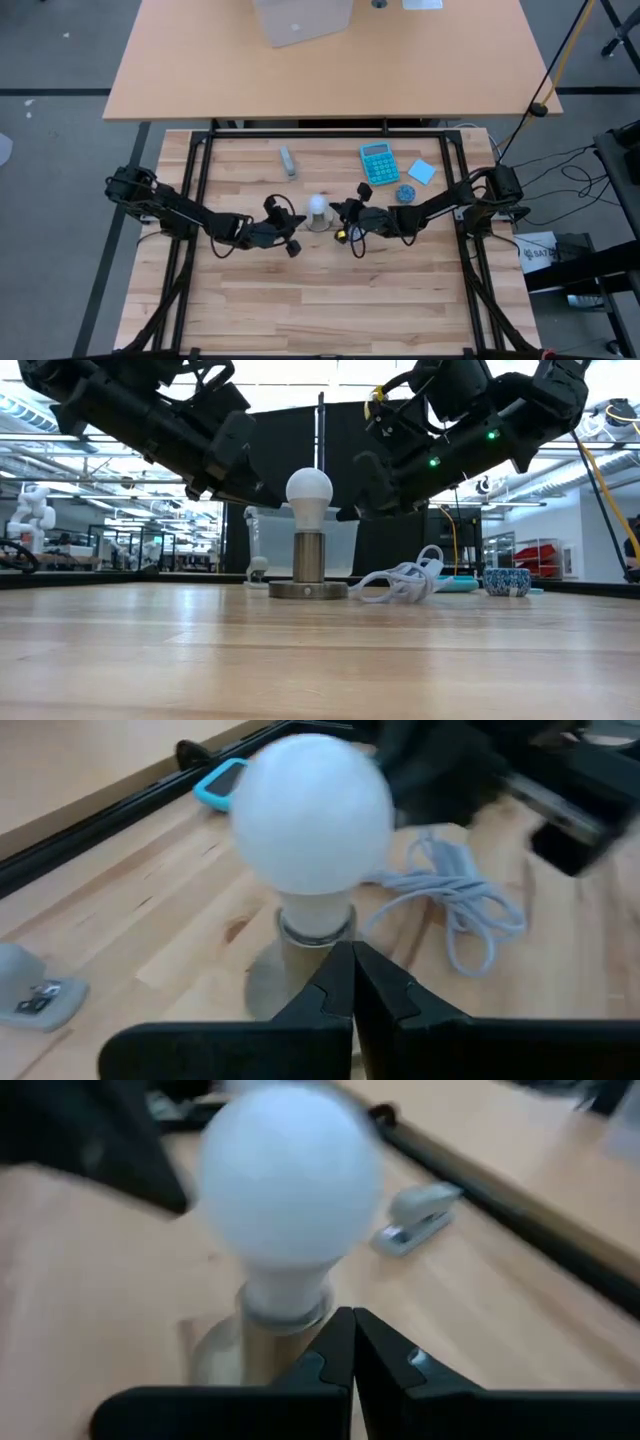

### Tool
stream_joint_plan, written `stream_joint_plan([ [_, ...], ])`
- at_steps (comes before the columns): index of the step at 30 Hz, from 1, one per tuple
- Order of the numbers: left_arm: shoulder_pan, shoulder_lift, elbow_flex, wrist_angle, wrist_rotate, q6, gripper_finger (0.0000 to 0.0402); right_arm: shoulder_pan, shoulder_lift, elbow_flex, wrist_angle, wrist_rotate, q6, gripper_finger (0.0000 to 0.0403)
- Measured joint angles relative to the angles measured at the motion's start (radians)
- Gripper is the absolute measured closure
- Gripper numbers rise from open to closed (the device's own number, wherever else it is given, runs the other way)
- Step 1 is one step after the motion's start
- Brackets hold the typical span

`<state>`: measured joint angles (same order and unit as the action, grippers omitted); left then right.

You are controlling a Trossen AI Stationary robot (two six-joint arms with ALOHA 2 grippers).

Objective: Screw lightbulb
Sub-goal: Insert the white lightbulb into the desk lamp

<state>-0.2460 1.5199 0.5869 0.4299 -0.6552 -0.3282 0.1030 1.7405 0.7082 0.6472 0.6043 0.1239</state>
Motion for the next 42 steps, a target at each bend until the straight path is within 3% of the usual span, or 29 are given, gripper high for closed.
stream_joint_plan([
  [9,-0.011,-0.003,0.000,0.116,0.030,0.102,0.0402,-0.045,-0.001,0.000,0.092,-0.003,-0.068,0.0403],
  [29,0.041,-0.003,0.000,0.118,0.001,0.096,0.0402,-0.043,-0.001,0.001,0.165,-0.036,-0.163,0.0403],
  [42,0.074,-0.003,0.000,0.074,-0.027,0.074,0.0402,0.018,-0.002,0.001,0.154,0.027,-0.162,0.0403],
])
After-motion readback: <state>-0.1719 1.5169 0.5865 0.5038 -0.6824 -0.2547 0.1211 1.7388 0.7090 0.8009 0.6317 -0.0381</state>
